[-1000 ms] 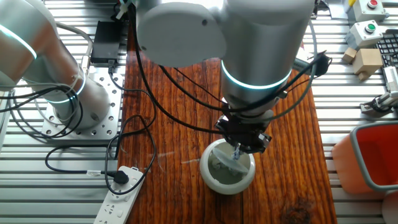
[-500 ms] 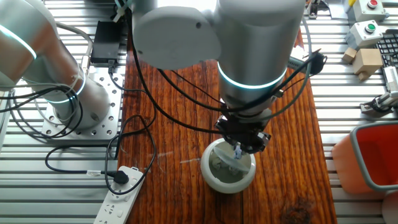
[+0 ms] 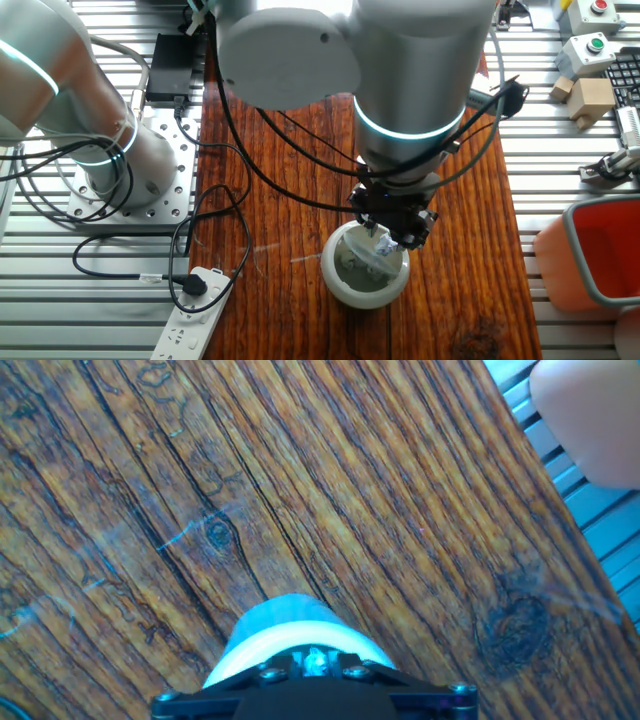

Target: Put the garbage in the trash can

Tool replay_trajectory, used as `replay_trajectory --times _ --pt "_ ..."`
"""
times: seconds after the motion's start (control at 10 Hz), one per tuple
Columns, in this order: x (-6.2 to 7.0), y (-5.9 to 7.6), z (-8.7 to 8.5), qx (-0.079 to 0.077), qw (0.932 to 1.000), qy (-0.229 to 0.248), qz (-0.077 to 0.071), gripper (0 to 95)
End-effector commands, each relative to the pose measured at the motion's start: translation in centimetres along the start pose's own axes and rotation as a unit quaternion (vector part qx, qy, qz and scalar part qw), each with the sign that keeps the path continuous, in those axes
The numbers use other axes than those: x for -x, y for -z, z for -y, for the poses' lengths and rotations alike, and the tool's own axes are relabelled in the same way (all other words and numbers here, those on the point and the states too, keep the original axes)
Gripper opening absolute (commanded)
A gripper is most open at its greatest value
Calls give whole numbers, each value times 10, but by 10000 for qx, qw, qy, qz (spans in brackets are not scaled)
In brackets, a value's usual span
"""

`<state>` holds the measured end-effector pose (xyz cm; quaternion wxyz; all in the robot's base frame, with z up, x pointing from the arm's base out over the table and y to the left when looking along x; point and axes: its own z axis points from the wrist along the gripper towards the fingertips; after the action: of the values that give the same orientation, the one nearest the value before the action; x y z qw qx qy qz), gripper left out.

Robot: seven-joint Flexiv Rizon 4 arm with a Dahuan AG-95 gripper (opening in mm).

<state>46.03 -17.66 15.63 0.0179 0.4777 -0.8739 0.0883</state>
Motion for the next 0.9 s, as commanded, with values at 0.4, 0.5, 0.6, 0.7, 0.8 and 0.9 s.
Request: replay_trajectory --times 0.4,0.5,0.6,0.7,0.8,0.9 --pt "0 11 -1 30 9998 -158 -96 0" --pt "0 9 0 25 9998 -158 -100 0" --pt "-1 7 0 24 9998 -166 -98 0" --pt "-1 4 0 18 9998 -161 -95 0" --pt "-1 1 0 15 9998 -163 -96 0" --pt "-1 -2 0 11 9998 -169 -94 0"
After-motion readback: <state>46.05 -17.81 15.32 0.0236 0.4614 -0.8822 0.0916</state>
